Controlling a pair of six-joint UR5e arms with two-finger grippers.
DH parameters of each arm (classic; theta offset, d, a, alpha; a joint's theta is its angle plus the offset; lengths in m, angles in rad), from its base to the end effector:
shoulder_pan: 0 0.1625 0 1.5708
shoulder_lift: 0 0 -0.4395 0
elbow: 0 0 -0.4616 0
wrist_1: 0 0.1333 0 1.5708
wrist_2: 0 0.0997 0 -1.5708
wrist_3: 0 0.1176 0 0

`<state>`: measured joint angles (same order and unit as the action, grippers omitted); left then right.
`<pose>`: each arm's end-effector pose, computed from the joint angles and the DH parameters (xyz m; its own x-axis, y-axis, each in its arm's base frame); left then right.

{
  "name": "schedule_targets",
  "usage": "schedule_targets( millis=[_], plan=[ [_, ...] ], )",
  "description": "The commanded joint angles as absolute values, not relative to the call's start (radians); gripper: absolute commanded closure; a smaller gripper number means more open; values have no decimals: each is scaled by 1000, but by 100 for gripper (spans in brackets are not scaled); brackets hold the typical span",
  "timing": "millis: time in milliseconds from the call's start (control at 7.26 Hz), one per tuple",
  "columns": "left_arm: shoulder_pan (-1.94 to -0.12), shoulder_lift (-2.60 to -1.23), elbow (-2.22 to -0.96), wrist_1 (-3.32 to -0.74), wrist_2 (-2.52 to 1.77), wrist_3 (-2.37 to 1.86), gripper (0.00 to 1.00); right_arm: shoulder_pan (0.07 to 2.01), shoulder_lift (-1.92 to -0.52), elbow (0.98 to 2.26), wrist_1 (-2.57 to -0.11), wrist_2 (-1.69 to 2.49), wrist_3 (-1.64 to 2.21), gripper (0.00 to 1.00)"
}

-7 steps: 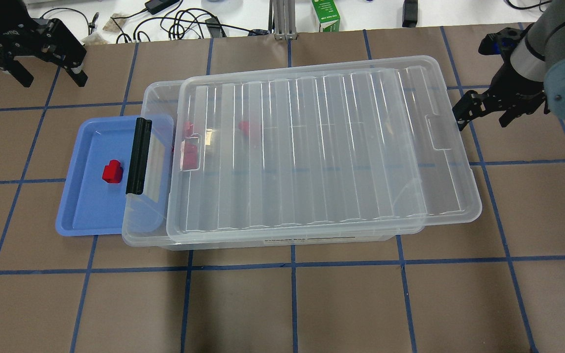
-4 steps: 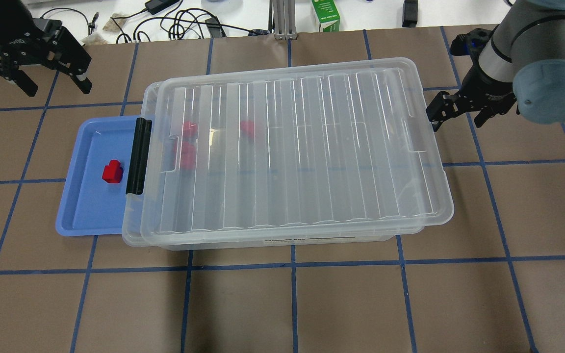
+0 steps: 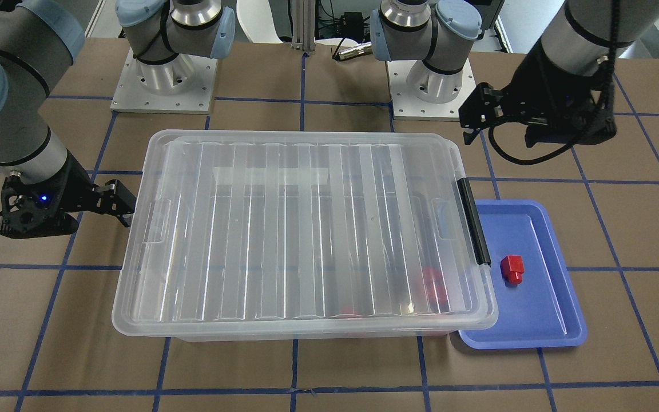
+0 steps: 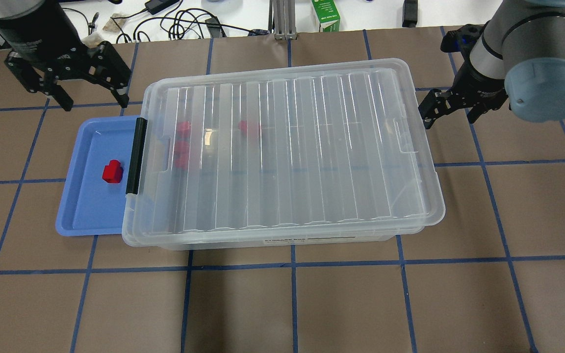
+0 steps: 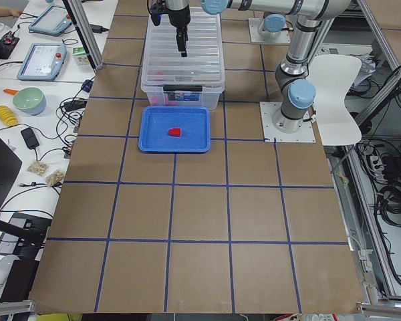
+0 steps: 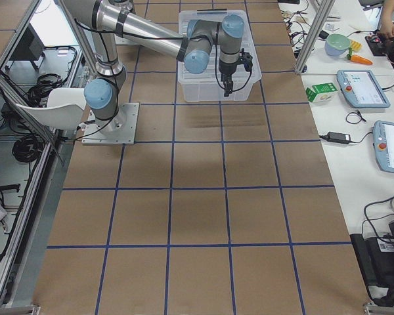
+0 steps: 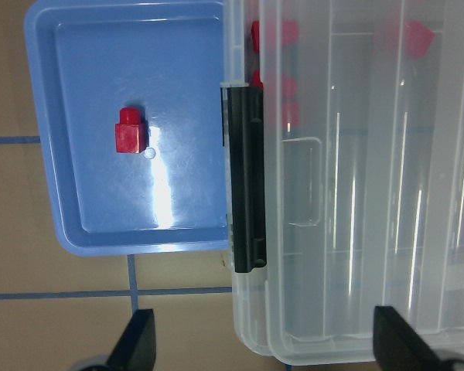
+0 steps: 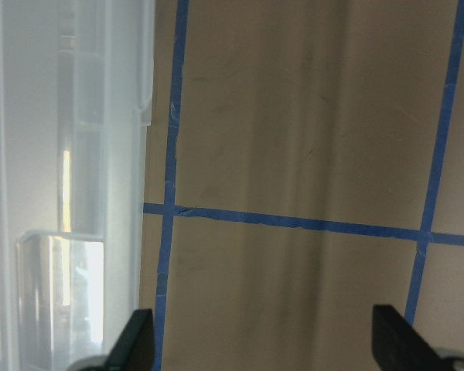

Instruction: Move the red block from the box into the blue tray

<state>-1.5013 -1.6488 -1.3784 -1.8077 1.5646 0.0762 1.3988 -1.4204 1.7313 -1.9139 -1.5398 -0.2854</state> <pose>-0.0936 -0.5853 0.5245 -0.9999 0.0054 0.0154 0.0072 0.9926 0.1214 0.0307 -0.6232 0.3416 -0.9933 -0.1140 -0.0207 -0.1132 0.9928 -0.0396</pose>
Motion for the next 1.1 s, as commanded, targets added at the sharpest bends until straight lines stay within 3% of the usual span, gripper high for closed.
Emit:
schedule_targets(
  millis=[0, 275, 688, 964],
  plan=[
    [-1565, -1638, -1436, -1766, 1563, 28, 0, 1400, -1451, 1604, -1811, -1548, -278, 0],
    [-1556, -1594, -1477, -1766, 1563, 49, 0, 1413, -1547, 1475, -1586, -1542, -258, 0],
    [-1548, -1548, -1532, -1763, 1565, 90, 0, 1621, -1531, 1469, -1560, -1612, 19, 0],
    [-1529, -1528, -1575, -1717, 1565, 106, 0, 1623, -1505, 1479, -1559, -1595, 3, 0]
  ],
)
